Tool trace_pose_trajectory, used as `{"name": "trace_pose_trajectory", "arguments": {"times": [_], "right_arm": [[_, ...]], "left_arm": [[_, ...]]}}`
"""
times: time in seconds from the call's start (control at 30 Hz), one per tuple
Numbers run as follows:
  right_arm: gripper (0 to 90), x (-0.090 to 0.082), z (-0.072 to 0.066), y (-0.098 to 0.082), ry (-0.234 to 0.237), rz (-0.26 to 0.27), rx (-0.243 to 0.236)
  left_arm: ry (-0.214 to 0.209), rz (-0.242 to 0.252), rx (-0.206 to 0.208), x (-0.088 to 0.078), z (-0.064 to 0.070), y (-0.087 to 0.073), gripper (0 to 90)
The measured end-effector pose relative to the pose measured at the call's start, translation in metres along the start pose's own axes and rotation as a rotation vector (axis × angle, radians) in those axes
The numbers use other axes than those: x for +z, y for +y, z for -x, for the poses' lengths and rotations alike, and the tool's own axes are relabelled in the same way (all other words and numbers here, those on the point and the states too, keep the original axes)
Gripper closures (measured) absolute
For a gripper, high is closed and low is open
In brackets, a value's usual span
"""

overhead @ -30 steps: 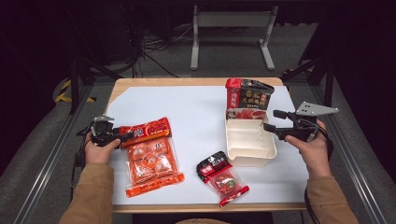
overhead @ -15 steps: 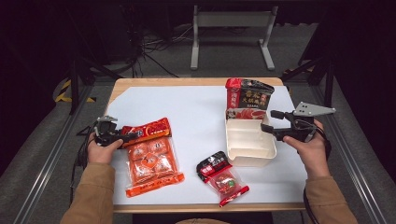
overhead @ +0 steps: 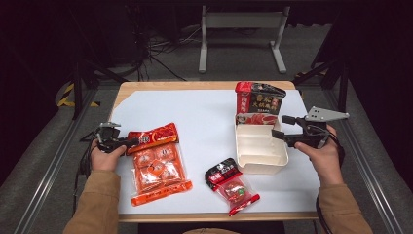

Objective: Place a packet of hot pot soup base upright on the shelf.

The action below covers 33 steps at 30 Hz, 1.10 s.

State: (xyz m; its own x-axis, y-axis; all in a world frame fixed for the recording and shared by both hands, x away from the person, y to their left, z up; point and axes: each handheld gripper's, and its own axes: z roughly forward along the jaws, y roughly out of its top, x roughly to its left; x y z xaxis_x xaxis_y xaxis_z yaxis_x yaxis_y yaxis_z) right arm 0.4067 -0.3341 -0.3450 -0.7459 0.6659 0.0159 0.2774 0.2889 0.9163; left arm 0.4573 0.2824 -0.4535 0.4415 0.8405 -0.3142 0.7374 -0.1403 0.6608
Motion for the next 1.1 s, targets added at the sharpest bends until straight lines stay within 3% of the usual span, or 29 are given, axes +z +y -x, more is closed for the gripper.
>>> {"name": "trace_pose_trajectory", "arguments": {"times": [0.27,0.53,0.83,1.1], "right_arm": [[28.0,0.000,0.000,0.000,-0.002,0.004,-0.005],[31.8,-0.001,0.000,0.000,0.000,0.021,-0.003],[41.2,-0.004,-0.001,0.000,0.036,0.037,0.000],[45.9,-0.008,-0.004,0.005,0.043,0.040,0.000]], "left_arm": [[-0.032,-0.008,0.002,0.002,0.003,0.000,88.3],[-0.019,-0.003,0.017,0.000,0.006,0.001,89.9],[-0.017,0.045,0.036,-0.011,0.011,0.004,90.0],[-0.054,0.119,0.040,-0.031,0.020,0.009,90.0]]}}
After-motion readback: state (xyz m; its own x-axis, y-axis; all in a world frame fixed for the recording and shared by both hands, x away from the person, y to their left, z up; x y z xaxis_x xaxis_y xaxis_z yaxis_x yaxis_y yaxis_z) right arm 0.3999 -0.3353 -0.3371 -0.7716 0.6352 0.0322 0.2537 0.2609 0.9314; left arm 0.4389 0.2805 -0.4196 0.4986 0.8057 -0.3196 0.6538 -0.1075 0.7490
